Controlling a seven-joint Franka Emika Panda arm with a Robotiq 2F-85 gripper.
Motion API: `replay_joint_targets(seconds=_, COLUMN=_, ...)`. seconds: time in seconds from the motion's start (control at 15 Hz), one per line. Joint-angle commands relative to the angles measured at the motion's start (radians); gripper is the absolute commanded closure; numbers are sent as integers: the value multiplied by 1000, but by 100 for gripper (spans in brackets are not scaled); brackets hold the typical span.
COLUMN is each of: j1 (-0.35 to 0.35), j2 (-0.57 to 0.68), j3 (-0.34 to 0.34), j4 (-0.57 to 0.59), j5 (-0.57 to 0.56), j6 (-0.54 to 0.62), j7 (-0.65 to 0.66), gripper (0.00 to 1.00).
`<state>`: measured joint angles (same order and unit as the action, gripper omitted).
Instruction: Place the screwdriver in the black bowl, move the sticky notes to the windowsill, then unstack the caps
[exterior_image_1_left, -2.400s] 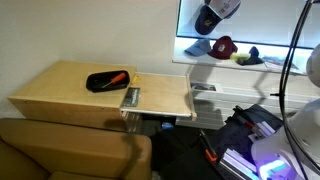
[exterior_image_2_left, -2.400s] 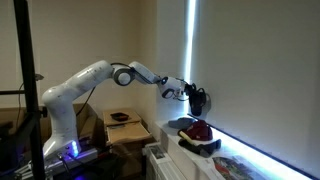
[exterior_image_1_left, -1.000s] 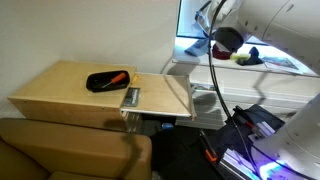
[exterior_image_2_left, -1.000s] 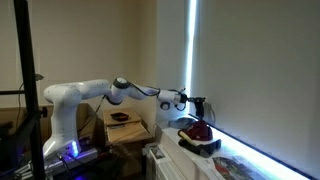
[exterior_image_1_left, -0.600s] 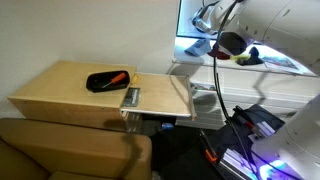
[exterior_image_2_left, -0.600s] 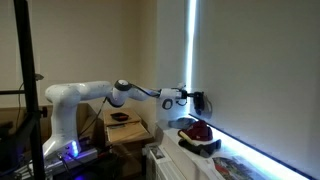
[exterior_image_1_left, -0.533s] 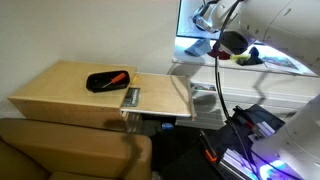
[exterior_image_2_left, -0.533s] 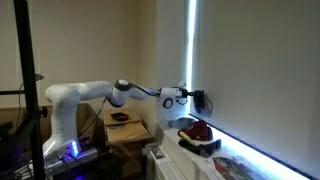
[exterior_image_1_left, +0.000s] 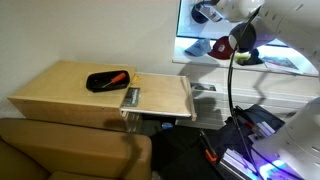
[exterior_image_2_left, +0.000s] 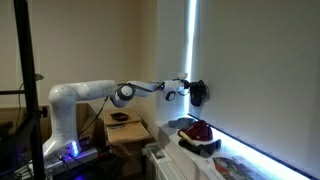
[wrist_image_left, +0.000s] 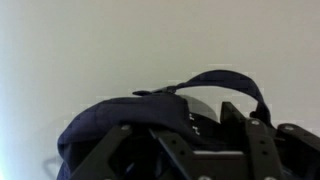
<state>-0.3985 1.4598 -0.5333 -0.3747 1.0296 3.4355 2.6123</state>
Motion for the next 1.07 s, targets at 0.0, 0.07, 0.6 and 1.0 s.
replay_joint_targets(seconds=0.0, j1=-5, j2=0, j3=276, j4=29, j5=-235, j6=-37, j7=-1, gripper=7)
replay_joint_targets(seconds=0.07, j1=-25, j2=4, j3=363, j4=34, j5=-329, j6=-76, j7=-1, gripper=1)
replay_joint_targets(seconds=0.6, j1=-185, j2=19, j3=738, j4=-22, j5=-561, j6=-433, j7=-299, gripper=34)
replay_joint_targets(seconds=1.0, j1=-279, j2=27, j3=558, j4=-26, j5=-676, j6=-754, j7=-228, gripper=77)
